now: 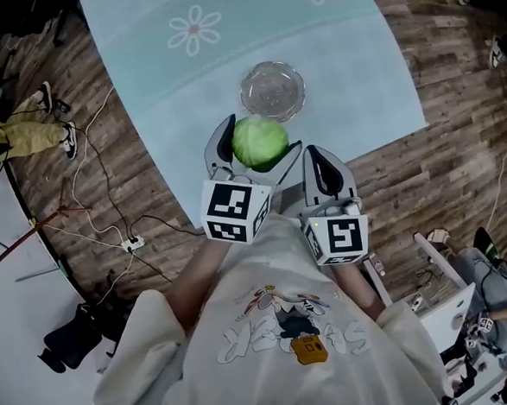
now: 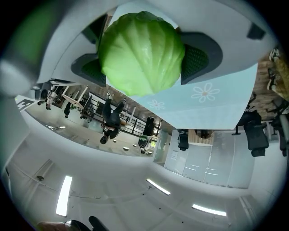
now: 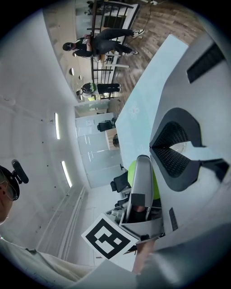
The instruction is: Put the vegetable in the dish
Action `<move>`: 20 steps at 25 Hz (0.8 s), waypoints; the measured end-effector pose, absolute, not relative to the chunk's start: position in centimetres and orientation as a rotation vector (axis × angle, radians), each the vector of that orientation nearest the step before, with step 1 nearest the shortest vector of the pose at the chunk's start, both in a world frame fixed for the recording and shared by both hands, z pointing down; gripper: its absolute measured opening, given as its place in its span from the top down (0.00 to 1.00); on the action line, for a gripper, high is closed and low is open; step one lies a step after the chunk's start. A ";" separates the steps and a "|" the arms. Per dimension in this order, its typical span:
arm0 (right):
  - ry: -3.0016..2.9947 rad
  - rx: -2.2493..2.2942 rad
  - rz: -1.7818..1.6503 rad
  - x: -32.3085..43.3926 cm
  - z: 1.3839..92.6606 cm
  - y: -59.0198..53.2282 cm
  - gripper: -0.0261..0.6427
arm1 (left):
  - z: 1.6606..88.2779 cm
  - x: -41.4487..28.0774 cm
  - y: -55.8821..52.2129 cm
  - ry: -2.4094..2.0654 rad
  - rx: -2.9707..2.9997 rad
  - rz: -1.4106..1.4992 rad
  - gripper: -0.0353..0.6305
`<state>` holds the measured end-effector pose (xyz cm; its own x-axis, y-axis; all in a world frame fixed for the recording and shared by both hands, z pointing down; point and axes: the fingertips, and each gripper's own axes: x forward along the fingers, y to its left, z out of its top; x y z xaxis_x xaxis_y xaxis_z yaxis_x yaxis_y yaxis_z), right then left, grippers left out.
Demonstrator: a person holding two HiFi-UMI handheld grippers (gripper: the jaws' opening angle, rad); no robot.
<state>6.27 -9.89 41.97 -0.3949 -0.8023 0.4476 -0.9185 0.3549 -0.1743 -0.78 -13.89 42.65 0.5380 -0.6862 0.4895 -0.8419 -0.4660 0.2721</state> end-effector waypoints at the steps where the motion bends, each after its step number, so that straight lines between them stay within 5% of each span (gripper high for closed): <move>1: -2.332 1.532 0.590 6.4 42.2 -10.3 0.93 | 42.9 -0.8 -14.3 -1.242 2.287 0.432 0.17; 20: -2.272 1.514 0.674 7.7 47.1 -15.2 0.93 | 50.0 0.0 -19.7 -1.239 2.190 0.535 0.16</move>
<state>7.67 -15.19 47.14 -0.3821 -0.7691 0.5124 -0.9241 0.3239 -0.2029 0.05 -19.69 49.99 0.4930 -0.6434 0.5856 -0.8675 -0.4148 0.2746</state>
